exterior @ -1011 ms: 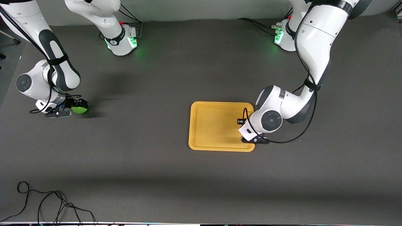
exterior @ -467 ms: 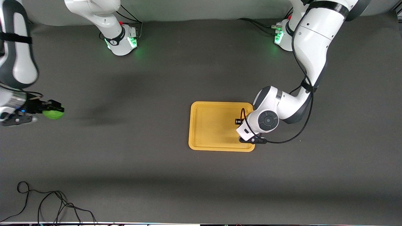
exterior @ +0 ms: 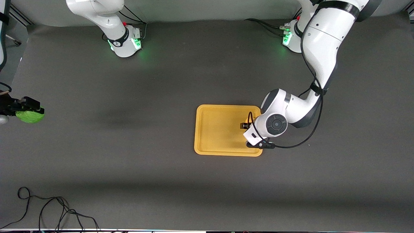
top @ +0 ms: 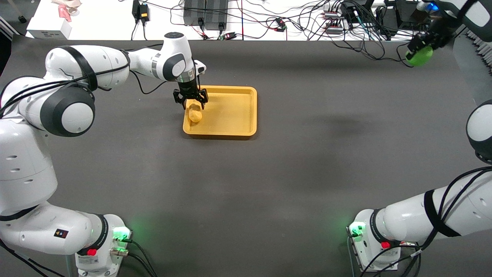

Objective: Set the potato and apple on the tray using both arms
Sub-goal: 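Carry the potato onto the tray with the left gripper, then release the potato and withdraw the left gripper while the right gripper lifts the apple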

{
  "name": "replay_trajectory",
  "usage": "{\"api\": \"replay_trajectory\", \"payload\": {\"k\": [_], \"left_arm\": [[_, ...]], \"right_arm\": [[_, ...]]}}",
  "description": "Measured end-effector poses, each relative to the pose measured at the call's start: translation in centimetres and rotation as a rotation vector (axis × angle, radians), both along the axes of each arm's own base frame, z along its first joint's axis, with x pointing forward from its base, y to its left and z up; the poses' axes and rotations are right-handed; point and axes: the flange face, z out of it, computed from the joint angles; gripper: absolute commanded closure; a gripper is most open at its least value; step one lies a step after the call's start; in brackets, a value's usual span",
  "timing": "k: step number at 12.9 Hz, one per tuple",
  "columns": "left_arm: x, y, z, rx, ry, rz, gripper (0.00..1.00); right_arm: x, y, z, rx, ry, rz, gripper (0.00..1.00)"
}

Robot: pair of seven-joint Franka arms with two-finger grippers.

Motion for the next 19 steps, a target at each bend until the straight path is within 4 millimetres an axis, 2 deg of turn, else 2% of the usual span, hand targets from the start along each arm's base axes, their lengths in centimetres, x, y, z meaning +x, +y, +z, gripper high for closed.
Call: {"api": "replay_trajectory", "payload": {"k": [2, 3, 5, 7, 9, 12, 14, 15, 17, 19], "left_arm": [[1.0, 0.5, 1.9, -0.003, -0.025, 0.011, 0.01], [1.4, 1.2, 4.2, 0.008, -0.020, 0.015, 0.00], [2.2, 4.1, 11.2, 0.045, -0.006, 0.033, 0.00], [2.2, 8.2, 18.8, 0.115, -0.027, 0.051, 0.00], [1.6, 12.6, 25.2, 0.157, -0.080, 0.071, 0.00], [0.1, 21.2, 32.0, 0.127, -0.092, -0.075, 0.00], [-1.6, 26.0, 34.8, 0.122, -0.114, -0.107, 0.01], [-2.5, 27.5, 35.4, 0.123, -0.135, -0.113, 0.01], [-3.9, 28.8, 35.1, 0.132, -0.175, -0.116, 0.01], [-4.4, 30.7, 34.4, 0.127, -0.177, -0.140, 0.01]], "right_arm": [[1.1, 4.0, 0.6, -0.009, -0.013, 0.002, 0.58], [1.5, 6.2, 0.9, -0.013, -0.019, -0.002, 0.58], [2.0, 10.5, 1.4, -0.018, -0.030, -0.019, 0.58], [2.2, 15.3, 2.0, -0.020, -0.043, -0.038, 0.58], [1.9, 20.9, 2.9, -0.022, -0.051, -0.068, 0.58], [1.3, 32.4, 3.7, -0.032, -0.079, -0.148, 0.58], [0.3, 41.2, 2.4, -0.026, -0.082, -0.225, 0.58], [-0.4, 45.6, 1.1, -0.026, -0.077, -0.275, 0.58], [-2.2, 54.1, -1.8, -0.028, -0.076, -0.350, 0.58], [-5.1, 62.1, -5.1, -0.012, -0.059, -0.385, 0.58]]}}
